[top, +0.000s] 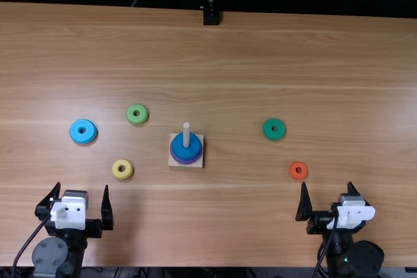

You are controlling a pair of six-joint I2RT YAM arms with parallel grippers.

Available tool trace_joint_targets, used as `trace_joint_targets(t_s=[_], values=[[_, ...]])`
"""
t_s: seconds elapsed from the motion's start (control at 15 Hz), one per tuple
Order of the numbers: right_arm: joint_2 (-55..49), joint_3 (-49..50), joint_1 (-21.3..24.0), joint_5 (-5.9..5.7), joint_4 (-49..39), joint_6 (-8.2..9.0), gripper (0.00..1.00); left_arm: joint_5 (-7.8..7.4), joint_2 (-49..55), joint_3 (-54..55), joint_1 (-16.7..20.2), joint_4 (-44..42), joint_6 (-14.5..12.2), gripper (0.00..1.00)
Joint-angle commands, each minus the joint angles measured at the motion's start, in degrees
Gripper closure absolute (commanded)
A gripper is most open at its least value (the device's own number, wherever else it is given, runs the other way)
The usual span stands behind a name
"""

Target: Build the Hanoi tower: stack the rings onto the peg from bottom to top in this color order: purple, dark blue, light blue, dark green, light green, yellow, orange.

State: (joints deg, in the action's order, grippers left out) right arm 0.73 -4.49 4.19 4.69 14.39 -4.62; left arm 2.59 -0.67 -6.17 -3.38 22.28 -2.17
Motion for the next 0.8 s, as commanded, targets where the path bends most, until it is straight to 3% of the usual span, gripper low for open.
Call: trace_joint_targets(t_s=[0.0,0.4,0.73], values=[[-0.7,3.5,0.6,0.06,4.2,-0.23,0.0,0.15,0.7,6.2,0.0,4.4,-0.1,0.0],[-0.7,3.5,0.6,0.06,4.2,-0.23,0.0,-0.59,0.7,6.2,0.3,3.2,0.0,0.0],[-0.7,3.5,0.6,0.06,4.2,-0.23,0.0,0.36,-3.4,-11.9,2.3,2.8,-0.8,0.0]])
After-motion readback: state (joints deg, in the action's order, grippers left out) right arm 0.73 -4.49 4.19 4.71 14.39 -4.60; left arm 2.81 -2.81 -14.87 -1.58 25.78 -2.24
